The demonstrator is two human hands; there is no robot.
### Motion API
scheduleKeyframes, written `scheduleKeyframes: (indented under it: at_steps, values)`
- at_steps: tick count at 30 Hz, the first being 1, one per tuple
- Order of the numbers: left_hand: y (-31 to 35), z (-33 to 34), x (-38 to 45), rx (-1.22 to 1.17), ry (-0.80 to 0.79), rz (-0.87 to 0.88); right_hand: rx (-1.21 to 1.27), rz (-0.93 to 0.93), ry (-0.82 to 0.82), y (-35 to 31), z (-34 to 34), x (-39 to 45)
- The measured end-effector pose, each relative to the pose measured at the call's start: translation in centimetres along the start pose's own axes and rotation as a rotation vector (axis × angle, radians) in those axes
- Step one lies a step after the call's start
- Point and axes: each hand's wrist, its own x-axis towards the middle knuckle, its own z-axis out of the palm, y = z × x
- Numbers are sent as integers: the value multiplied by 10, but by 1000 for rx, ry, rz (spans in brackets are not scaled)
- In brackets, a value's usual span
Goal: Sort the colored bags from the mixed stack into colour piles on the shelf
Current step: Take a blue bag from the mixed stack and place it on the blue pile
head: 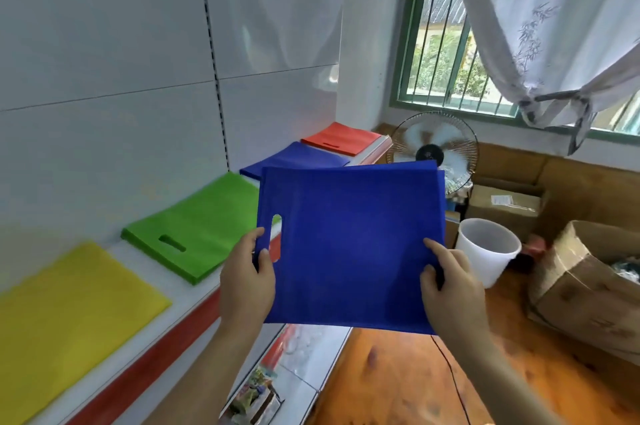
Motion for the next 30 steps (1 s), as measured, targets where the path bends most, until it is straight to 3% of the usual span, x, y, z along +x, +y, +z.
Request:
scheduleKeyframes:
  at_steps: [13, 22, 30]
  values:
    - [3, 151, 135, 63, -10, -29, 15, -25, -35, 85, 66, 183]
    - [1, 224, 184, 171, 169, -156, 110, -164, -219, 135, 130, 330]
    - [-17, 226, 227, 321, 346, -229, 175, -280, -378, 113, 234, 413]
